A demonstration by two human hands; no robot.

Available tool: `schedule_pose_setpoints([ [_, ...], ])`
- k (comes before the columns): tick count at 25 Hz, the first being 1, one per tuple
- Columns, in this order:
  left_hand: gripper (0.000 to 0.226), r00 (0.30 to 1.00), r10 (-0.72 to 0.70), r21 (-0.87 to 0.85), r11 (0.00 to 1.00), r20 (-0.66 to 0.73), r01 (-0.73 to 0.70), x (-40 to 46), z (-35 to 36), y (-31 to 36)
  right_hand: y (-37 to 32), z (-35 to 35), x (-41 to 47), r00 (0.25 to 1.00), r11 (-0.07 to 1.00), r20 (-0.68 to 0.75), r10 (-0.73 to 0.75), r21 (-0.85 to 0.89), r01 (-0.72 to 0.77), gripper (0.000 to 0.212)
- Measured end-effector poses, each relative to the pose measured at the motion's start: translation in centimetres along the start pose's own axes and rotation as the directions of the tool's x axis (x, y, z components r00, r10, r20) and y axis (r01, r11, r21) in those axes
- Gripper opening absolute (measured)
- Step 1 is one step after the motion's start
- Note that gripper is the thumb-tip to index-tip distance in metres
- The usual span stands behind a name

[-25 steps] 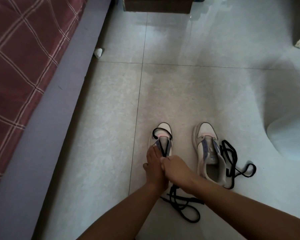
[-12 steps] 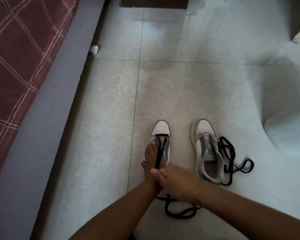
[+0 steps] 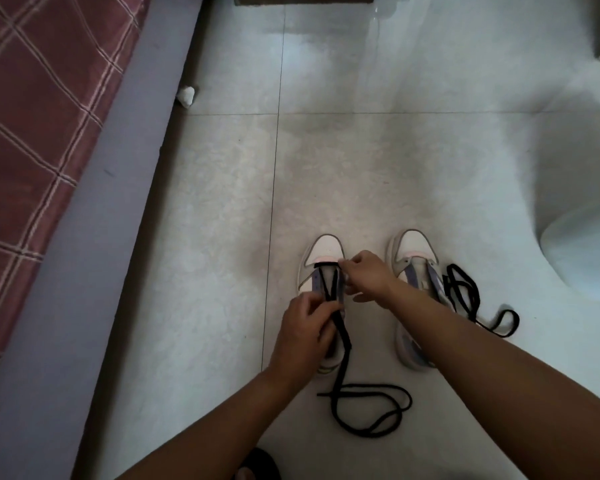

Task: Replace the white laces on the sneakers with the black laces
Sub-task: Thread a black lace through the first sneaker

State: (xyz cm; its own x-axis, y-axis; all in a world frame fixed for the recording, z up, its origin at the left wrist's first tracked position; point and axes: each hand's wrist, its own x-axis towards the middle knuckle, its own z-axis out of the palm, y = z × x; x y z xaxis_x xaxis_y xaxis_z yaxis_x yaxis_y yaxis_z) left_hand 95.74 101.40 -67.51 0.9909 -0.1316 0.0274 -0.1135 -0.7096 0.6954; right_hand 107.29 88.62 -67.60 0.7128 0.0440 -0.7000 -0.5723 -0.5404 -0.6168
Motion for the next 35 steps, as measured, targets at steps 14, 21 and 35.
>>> schedule_pose_setpoints([
  [14, 0.012, 0.928, 0.372, 0.069, 0.927, -0.037, -0.369, -4.9, -2.5, -0.3, 0.9, 1.0, -4.6, 0.859, 0.654, 0.475, 0.193, 0.59, -0.473, 0.033],
  [21, 0.027, 0.997, -0.079, -0.165, 0.983, -0.004, 0.078, -4.1, -4.4, -1.4, 1.8, 0.5, -5.1, 0.914, 0.847, 0.406, 0.028, 0.475, -0.237, 0.037],
  [35, 0.033, 0.585, -0.633, -0.696, 0.101, 0.506, 0.711, 5.1, -6.5, 0.6, 2.4, -3.1, -7.9, 0.992, 0.802, 0.012, -0.126, 0.589, 0.095, 0.018],
])
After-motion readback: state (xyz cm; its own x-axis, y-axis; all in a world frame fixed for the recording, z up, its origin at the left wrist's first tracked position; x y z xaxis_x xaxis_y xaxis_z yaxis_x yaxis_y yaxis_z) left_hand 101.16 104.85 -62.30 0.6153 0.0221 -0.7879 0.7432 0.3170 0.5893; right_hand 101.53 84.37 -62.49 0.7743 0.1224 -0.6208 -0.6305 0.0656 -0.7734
